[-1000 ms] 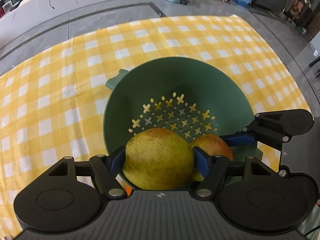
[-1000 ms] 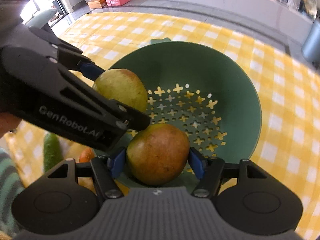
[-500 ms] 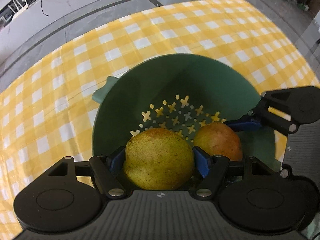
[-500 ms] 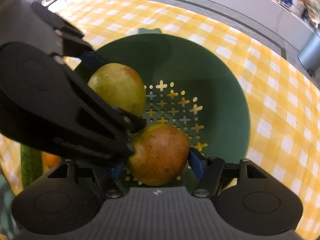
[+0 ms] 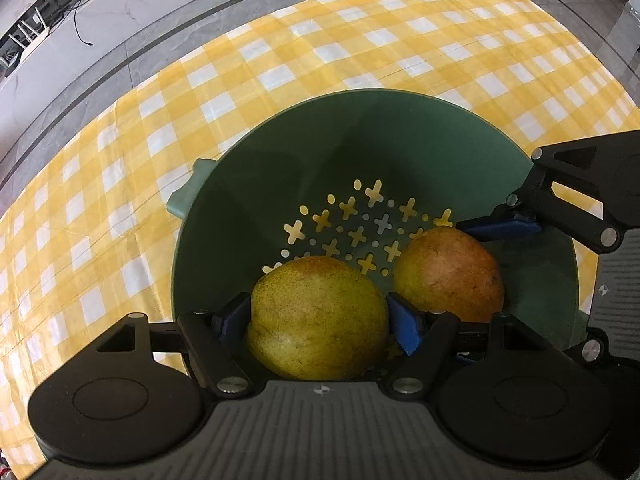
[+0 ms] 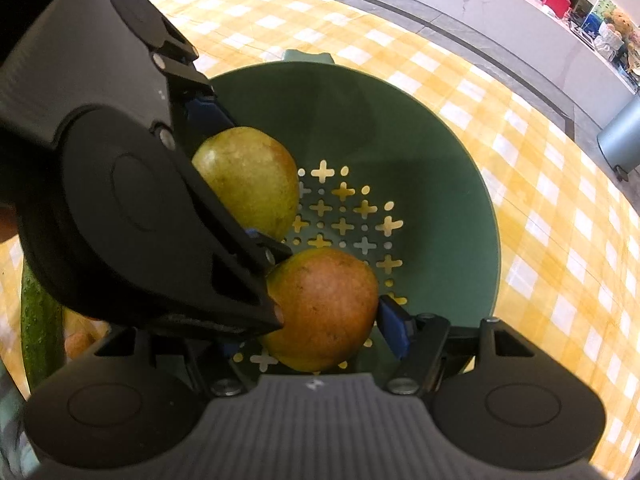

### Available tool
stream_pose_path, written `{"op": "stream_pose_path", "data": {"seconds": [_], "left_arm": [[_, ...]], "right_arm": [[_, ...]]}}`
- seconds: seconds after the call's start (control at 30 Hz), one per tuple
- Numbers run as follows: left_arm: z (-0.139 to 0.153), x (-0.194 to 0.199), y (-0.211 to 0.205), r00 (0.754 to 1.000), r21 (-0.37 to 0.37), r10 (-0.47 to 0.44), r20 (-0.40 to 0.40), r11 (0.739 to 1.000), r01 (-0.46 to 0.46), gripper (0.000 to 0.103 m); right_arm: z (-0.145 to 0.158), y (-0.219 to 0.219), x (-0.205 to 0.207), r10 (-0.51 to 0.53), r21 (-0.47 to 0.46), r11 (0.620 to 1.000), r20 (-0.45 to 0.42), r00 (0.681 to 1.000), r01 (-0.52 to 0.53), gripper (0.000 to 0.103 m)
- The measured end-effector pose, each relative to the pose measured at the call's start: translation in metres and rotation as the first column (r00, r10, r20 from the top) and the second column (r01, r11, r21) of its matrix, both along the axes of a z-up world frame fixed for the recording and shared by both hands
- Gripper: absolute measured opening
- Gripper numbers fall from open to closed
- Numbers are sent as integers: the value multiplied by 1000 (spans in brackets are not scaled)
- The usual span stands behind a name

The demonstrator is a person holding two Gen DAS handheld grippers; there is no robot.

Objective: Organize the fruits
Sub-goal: 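Carry both pears into the green colander and open both grippers, then lift both tools out of the colander and move back toward the oranges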

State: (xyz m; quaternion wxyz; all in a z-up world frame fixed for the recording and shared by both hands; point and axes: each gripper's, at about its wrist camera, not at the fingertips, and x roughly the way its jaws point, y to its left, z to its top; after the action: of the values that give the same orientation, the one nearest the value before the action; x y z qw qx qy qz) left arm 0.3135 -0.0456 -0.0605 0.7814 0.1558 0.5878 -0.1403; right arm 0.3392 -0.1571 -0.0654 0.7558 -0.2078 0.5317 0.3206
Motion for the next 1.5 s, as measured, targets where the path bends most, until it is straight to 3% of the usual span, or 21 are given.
{"op": "stream_pose_path", "data": {"seconds": [0.13,0.17,0.23,0.67,0.87,1.2,1.5], "left_arm": [[7,-1,0,999,-17,-12,31,1000,12,92],[9,-1,0,999,-27,-11,34,1000,12,92],[13,-1,1,999,-39,-4,40,999,5,93],[50,-33,17,986,-81,43,160,996,-30,90],[76,-69,30,958,-127,87,275,990,-54,86],[84,-143,48,915,-282,169,366,957,-64,80],[65,-185,59,908,-348,186,375,936,-48,80]], "right_arm": [[4,-1,-2,-4,-5,1000,8,1000,4,66],[6,-2,-2,-9,9,1000,5,1000,9,74],[12,-5,-1,-29,43,999,-10,1000,29,79],[33,-7,-16,-87,100,992,32,996,83,81],[53,-12,-39,-153,160,978,120,981,133,84],[65,-40,-115,-373,357,892,231,899,278,84],[46,-59,-166,-536,448,791,182,824,416,84]]}}
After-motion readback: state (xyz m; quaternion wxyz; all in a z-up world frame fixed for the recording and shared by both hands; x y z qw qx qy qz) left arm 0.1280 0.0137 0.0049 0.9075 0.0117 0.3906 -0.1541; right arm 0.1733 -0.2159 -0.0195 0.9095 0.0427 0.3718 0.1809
